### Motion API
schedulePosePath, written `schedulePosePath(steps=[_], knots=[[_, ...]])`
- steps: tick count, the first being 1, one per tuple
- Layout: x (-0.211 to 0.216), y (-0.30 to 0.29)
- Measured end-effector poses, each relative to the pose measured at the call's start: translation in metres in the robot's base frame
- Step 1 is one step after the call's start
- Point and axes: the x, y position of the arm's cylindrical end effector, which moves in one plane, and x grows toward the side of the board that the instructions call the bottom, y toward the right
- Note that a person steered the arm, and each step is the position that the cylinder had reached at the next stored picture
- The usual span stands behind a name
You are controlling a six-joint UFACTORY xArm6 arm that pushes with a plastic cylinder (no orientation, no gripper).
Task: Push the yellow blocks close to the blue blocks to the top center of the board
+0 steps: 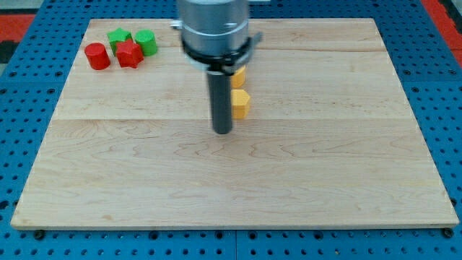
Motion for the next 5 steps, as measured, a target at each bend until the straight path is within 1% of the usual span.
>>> schedulePosePath(steps=[1, 4, 5], knots=[[-0.014, 0.01], [-0.12, 0.012], [-0.13, 0.013]])
